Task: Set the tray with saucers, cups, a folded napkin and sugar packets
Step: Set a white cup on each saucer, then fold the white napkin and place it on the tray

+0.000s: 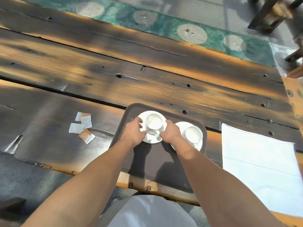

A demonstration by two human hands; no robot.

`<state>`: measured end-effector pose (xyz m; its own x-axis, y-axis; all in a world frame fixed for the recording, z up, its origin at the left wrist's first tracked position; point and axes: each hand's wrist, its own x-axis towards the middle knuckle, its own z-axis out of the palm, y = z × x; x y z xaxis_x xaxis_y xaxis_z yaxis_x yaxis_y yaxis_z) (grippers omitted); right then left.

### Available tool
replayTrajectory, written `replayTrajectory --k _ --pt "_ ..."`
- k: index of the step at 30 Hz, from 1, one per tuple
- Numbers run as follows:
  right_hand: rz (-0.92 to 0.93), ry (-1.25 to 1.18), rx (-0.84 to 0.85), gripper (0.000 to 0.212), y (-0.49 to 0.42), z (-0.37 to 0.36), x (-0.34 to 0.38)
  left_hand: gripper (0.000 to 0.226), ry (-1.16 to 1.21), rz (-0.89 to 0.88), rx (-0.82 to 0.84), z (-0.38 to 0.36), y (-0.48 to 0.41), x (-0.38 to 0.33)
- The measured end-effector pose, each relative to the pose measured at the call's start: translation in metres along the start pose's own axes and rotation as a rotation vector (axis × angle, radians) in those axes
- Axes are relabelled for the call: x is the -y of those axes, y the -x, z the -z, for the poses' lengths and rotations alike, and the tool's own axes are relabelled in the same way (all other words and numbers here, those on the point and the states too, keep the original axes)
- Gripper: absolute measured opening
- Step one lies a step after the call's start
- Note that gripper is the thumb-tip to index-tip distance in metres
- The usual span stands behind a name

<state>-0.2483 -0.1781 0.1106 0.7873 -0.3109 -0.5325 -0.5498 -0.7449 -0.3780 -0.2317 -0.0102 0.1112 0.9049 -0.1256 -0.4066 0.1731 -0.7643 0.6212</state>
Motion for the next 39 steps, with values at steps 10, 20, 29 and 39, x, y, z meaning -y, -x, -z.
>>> replayTrajectory --k 10,20,29,39 --pt "-0.119 -0.021 -0.174 0.031 0.085 -0.057 -0.016 0.012 -0.143 -0.086 0.104 0.003 0.049 0.061" --pt "-0.174 0.022 0.016 0.03 0.116 -0.087 -0.073 0.007 -0.204 -0.121 0.156 -0.031 0.076 0.081" --pt "-0.044 0.099 0.119 0.021 0.092 -0.046 -0.143 0.005 -0.29 -0.045 0.168 -0.08 0.084 0.02" --pt "-0.067 0.194 0.043 0.009 0.082 0.05 -0.304 0.007 -0.326 -0.23 0.311 -0.227 0.104 -0.13"
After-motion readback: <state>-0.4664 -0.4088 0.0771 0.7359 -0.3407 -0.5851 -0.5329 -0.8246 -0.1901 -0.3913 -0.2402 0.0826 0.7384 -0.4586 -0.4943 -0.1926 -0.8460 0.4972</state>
